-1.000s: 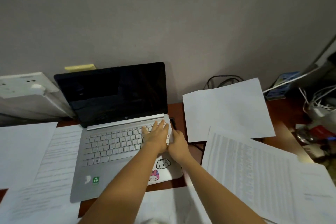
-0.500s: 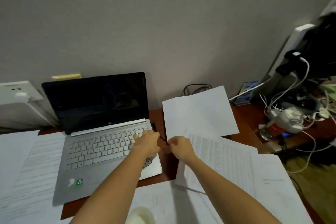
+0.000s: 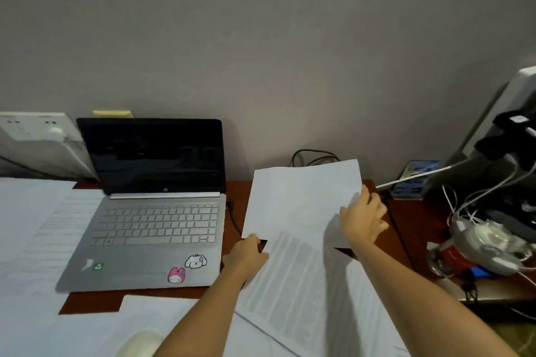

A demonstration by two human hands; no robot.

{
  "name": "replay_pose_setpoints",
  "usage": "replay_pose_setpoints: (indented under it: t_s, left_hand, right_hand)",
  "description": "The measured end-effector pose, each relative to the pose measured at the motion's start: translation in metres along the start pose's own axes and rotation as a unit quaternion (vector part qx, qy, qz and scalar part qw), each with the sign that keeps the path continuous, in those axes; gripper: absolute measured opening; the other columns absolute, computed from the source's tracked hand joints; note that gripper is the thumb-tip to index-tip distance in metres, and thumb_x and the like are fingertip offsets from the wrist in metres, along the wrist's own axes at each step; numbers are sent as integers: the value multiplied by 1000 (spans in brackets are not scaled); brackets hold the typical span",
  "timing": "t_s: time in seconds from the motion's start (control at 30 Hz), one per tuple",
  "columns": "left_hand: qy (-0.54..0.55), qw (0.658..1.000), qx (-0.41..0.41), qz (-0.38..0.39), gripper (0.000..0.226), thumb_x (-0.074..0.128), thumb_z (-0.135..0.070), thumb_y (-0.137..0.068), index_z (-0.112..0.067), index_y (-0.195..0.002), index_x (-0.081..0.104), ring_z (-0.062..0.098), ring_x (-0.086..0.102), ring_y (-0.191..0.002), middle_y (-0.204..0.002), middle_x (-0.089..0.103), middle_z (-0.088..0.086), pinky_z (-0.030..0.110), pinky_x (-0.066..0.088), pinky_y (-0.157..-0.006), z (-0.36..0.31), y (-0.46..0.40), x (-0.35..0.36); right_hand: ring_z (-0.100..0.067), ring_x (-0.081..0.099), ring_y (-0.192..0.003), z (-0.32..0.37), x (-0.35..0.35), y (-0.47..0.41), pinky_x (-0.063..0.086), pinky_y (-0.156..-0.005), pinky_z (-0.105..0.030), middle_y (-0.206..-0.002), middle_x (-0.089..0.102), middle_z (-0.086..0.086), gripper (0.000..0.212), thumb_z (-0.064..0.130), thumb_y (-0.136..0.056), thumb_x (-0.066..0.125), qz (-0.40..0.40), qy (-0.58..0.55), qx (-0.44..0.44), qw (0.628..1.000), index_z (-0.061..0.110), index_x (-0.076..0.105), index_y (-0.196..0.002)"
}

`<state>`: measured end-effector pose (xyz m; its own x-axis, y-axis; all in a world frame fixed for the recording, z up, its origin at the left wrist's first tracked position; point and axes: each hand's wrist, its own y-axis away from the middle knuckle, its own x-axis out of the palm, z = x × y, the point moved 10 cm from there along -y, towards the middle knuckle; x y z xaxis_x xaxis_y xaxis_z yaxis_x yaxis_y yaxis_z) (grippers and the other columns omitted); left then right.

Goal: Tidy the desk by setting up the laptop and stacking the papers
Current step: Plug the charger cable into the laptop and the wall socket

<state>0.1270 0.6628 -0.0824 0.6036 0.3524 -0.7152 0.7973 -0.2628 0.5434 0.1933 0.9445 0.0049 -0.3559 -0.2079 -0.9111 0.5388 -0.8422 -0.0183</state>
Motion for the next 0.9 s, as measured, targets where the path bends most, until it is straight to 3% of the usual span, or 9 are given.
replay_pose_setpoints:
  t_s: [0.13,0.23,0.3,0.37,0.57,0.7,0.8,0.87,0.9]
  left_hand:
    - [47,998,-31,-2,37,56,-37,-86,-21,-120,52,22,57,-109,-119,59,1,41,44,-99,0,5,11]
    - [86,996,-21,-6,18,64,-32,-85,-19,-80,53,20,59,-83,-89,60,2,29,48,-79,-2,6,17]
    - [83,996,-15,-14,38,65,-26,-86,-20,-60,39,12,43,-60,-67,45,-4,23,38,-66,1,6,20]
    - [70,997,-14,-27,45,66,-22,-85,-19,-55,33,11,34,-55,-61,37,-6,22,34,-63,5,9,17]
    - [118,991,-50,-36,54,67,-9,-83,-17,-48,27,19,35,-56,-53,30,0,25,35,-61,28,25,9]
    - [163,984,-59,-43,51,65,-8,-84,-16,-46,32,17,36,-50,-50,34,0,22,34,-61,40,32,3]
    - [245,964,-97,-45,32,62,-3,-85,-10,-56,52,21,48,-60,-60,48,8,26,40,-63,62,34,6]
    - [322,938,-119,-47,12,58,-4,-88,0,-80,65,23,51,-58,-63,54,11,28,43,-56,71,39,8]
    - [357,924,-129,-45,21,55,-10,-91,6,-96,66,26,57,-63,-70,61,15,31,48,-58,74,39,11]
  right_hand:
    - [-35,55,-119,-6,9,-17,43,-95,-50,-131,57,-14,65,19,-92,61,28,-85,23,996,15,27,-147]
    - [-34,62,-106,-6,16,-23,49,-81,-38,-115,67,-14,36,20,-95,55,50,-94,3,994,13,54,-130]
    - [-33,63,-99,-4,18,-24,45,-71,-33,-109,69,-14,26,20,-97,51,49,-112,-14,992,11,65,-117]
    - [-34,61,-96,-8,12,-25,41,-69,-32,-106,68,-17,23,17,-98,48,24,-180,7,983,9,66,-111]
    - [-33,61,-91,-52,28,-27,51,-77,-40,-105,66,-17,18,10,-93,55,66,-456,189,867,3,67,-104]
    - [-21,56,-70,-61,38,-11,51,-69,-35,-83,62,-9,6,8,-92,59,152,-437,158,872,7,64,-89]
    - [-19,51,-52,-68,46,4,42,-52,-28,-61,56,-8,23,7,-93,57,234,-289,56,927,8,59,-70]
    - [-23,59,-64,-77,55,14,46,-62,-33,-63,59,-7,30,7,-92,55,262,-141,-5,955,10,60,-62]
    - [-26,63,-76,-84,57,19,51,-70,-34,-72,64,-9,25,9,-92,55,265,-70,-18,961,9,65,-69]
